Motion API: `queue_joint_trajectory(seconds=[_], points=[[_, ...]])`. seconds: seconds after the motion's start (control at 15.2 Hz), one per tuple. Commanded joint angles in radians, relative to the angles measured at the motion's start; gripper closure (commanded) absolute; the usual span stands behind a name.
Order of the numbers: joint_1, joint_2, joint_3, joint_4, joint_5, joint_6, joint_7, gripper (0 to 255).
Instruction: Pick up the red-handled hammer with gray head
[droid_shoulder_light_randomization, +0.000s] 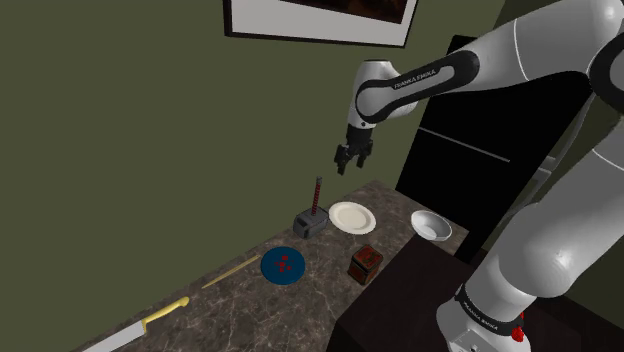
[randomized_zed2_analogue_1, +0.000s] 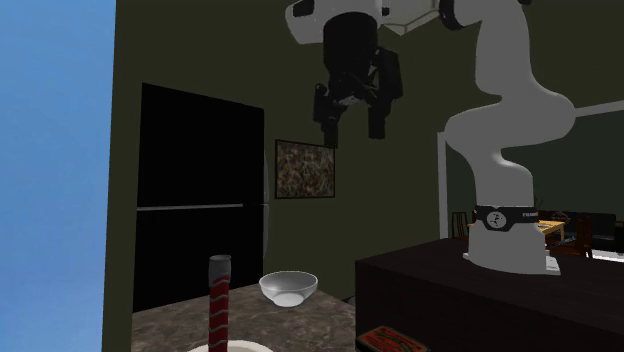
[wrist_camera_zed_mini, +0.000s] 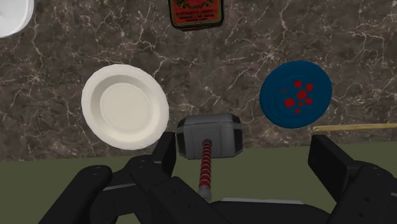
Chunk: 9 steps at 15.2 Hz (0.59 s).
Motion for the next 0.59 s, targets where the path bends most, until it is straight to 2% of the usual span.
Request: queue_joint_trajectory(seconds=[0.0,0.53], points=[[-0.002,0.080,-0.001,0.047,0.002,0.036,0.015,0],[-0.016,0.390,-0.015,0.267,0.017,0.137,0.055,0]])
